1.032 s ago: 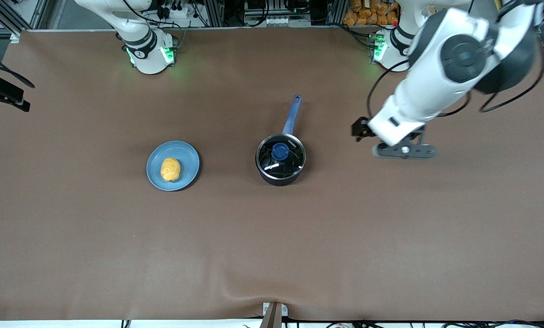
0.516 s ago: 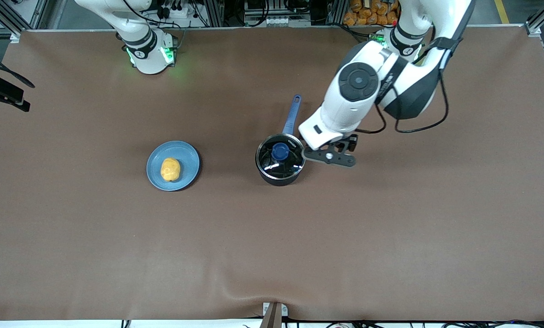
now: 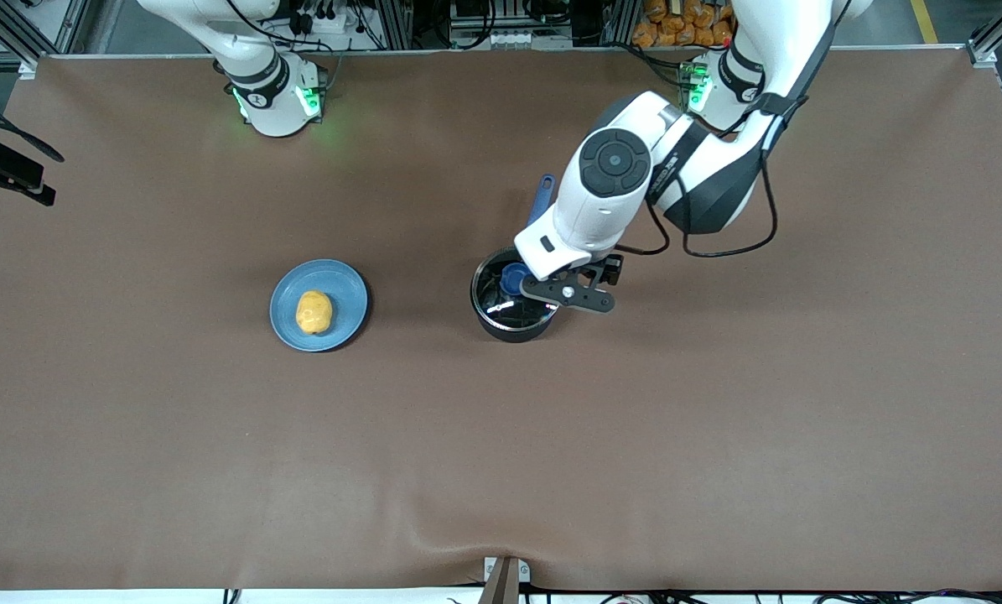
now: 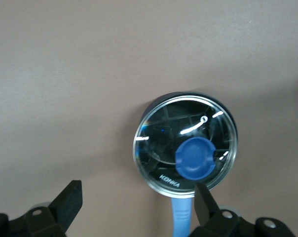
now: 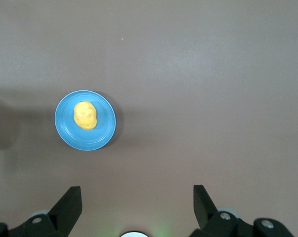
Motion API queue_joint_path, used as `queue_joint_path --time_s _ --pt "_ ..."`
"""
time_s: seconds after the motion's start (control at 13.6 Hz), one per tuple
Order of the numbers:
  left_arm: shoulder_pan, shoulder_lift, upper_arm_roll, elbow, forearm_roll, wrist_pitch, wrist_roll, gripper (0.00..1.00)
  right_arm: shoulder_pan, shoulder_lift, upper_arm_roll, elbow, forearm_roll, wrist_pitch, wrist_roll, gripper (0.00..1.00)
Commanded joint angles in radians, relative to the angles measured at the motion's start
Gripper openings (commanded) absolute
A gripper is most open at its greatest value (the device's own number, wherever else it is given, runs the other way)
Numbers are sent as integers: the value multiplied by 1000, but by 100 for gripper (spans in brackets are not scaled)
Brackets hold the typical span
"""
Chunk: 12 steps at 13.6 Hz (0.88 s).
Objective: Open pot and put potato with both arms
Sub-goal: 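Lower the left gripper and grasp the blue knob of the lid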
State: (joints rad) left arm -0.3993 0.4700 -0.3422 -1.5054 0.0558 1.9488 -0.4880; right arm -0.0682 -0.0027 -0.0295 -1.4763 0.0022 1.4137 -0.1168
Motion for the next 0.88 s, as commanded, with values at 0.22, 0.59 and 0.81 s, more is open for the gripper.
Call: queue_joint_path --time_s 0.22,0.59,0.81 --pt "-98 99 11 40 93 81 -63 100 -7 4 5 14 -2 -7 8 100" --pt "-164 159 11 37 137 139 -144 100 -7 4 5 14 -2 -7 6 100" --pt "-164 182 9 37 190 148 -150 100 -7 4 5 14 -2 -6 6 100"
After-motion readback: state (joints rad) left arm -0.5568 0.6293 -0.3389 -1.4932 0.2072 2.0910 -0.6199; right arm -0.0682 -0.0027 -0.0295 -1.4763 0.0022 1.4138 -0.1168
